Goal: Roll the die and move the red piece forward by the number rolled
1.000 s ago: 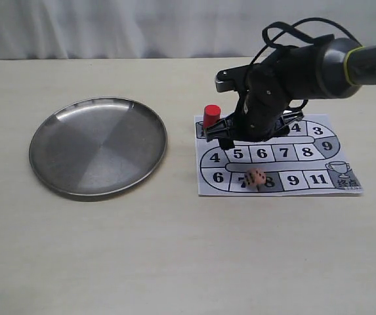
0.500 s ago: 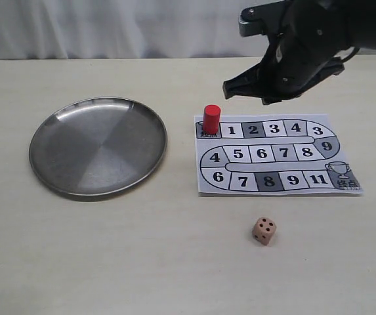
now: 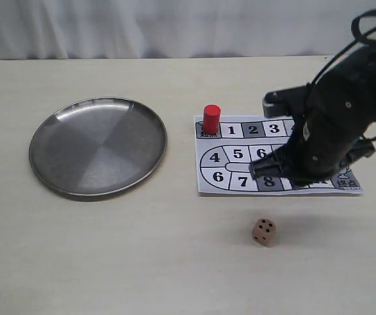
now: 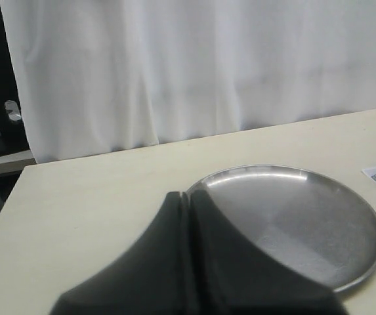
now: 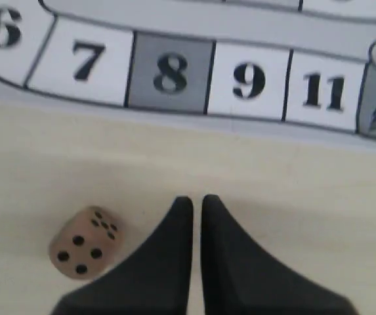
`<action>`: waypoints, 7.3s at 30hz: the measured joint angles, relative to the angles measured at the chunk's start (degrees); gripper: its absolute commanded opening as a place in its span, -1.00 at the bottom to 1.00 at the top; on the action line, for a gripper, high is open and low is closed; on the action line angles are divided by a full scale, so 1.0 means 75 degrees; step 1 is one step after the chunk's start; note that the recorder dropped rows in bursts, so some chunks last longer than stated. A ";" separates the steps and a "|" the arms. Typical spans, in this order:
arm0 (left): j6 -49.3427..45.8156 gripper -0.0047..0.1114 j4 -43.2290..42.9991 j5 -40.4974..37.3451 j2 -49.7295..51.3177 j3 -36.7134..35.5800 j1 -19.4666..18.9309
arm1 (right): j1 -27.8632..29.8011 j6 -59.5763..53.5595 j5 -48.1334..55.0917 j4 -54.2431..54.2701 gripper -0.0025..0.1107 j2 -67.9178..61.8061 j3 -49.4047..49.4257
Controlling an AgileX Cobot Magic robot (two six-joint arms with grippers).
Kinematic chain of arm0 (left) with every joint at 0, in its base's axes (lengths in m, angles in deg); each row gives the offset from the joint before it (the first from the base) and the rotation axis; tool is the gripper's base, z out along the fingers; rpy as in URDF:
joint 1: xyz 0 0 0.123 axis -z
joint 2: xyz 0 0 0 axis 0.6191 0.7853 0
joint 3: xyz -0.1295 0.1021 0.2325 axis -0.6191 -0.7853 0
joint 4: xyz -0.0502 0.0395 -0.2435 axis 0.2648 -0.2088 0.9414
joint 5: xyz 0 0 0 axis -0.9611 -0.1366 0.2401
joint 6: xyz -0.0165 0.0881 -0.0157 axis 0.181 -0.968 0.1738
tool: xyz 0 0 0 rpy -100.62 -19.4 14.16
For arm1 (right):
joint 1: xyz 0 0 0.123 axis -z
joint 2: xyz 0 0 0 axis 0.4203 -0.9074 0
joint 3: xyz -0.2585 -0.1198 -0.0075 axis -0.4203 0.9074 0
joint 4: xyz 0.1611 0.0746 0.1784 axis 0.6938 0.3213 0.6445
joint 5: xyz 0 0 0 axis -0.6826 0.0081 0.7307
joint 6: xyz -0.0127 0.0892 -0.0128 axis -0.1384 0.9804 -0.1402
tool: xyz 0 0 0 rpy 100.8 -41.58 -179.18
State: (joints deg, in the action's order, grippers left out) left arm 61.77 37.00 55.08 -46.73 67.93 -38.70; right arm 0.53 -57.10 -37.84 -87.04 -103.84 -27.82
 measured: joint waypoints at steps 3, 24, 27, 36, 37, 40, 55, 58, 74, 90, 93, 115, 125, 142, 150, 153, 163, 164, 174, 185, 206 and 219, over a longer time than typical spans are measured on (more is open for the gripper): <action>0.0000 -0.92 0.0000 0.0000 0.0000 0.0000 0.0000 | -0.0170 -0.0018 -0.0199 0.0152 -0.88 0.0000 0.0683; 0.0000 -0.92 0.0000 0.0000 0.0000 0.0000 0.0000 | -0.1481 -0.0077 -0.2146 0.0812 -0.88 -0.0248 0.2515; 0.0000 -0.92 0.0000 0.0000 0.0000 0.0000 0.0000 | -0.1481 -0.0077 -0.2221 0.0812 -0.88 -0.0248 0.2515; 0.0000 -0.92 0.0000 0.0000 0.0000 0.0000 0.0000 | -0.1481 -0.0077 -0.2370 0.0812 -0.88 -0.0204 0.2534; 0.0000 -0.92 0.0000 0.0000 0.0000 0.0000 0.0000 | -0.1481 -0.0077 -0.2371 0.0812 -0.88 -0.0168 0.2548; 0.0000 -0.92 0.0000 0.0000 0.0000 0.0000 0.0000 | -0.1481 -0.0077 -0.2150 0.0812 -0.88 0.0437 0.2578; 0.0000 -0.92 0.0000 0.0000 0.0000 0.0000 0.0000 | -0.0829 -0.0077 -0.3918 -0.0918 0.54 -0.0159 -0.0862; 0.0000 -0.92 0.0000 0.0000 0.0000 0.0000 0.0000 | -0.0293 -0.0077 -0.3918 -0.0727 0.53 -0.1171 -0.1727; 0.0000 -0.92 0.0000 0.0000 0.0000 0.0000 0.0000 | 0.0293 -0.0077 -0.4003 -0.0634 0.24 -0.3753 -0.3619; 0.0000 -0.92 0.0000 0.0000 0.0000 0.0000 0.0000 | 0.0207 -0.0077 -0.4412 -0.0606 -0.88 -0.3817 -0.3622; 0.0000 -0.92 0.0000 0.0000 0.0000 0.0000 0.0000 | 0.0207 -0.0077 -0.4380 -0.0606 -0.88 -0.3817 -0.3635; 0.0000 -0.92 0.0000 0.0000 0.0000 0.0000 0.0000 | 0.0243 -0.0077 -0.3931 -0.0627 -0.88 -0.2865 -0.3664; 0.0000 -0.92 0.0000 0.0000 0.0000 0.0000 0.0000 | 0.0643 -0.0077 -0.3353 -0.0739 -0.88 -0.2898 -0.3664; 0.0000 -0.92 0.0000 0.0000 0.0000 0.0000 0.0000 | 0.0643 -0.0077 -0.3454 -0.0695 -0.88 -0.3645 -0.3664; 0.0000 -0.92 0.0000 0.0000 0.0000 0.0000 0.0000 | 0.0643 -0.0077 -0.3069 -0.0660 -0.88 -0.3136 -0.3693; 0.0000 -0.92 0.0000 0.0000 0.0000 0.0000 0.0000 | 0.0643 -0.0077 -0.3048 -0.0660 -0.88 -0.2576 -0.3740; 0.0000 -0.92 0.0000 0.0000 0.0000 0.0000 0.0000 | 0.0904 0.0050 -0.3029 -0.1037 -0.88 -0.2096 -0.3724; 0.0000 -0.92 0.0000 0.0000 0.0000 0.0000 0.0000 | 0.0967 0.0070 -0.3029 -0.1037 -0.88 -0.2160 -0.3672; 0.0000 -0.92 0.0000 0.0000 0.0000 0.0000 0.0000 | 0.1178 0.0084 -0.3091 -0.1037 -0.88 -0.3166 -0.3420; 0.0000 -0.92 0.0000 0.0000 0.0000 0.0000 0.0000 | 0.1245 0.0202 -0.3180 -0.1003 -0.88 -0.3441 -0.3423; 0.0000 -0.92 0.0000 0.0000 0.0000 0.0000 0.0000 | 0.1586 0.0280 -0.2891 -0.1194 -0.88 -0.2388 -0.3406; 0.0000 -0.92 0.0000 0.0000 0.0000 0.0000 0.0000 | 0.1711 0.0393 -0.2781 -0.1198 -0.88 -0.3342 -0.3406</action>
State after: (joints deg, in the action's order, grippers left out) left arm 61.77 37.00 55.08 -46.73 67.93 -38.70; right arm 13.36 -54.16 -58.70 -96.02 -128.91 -53.36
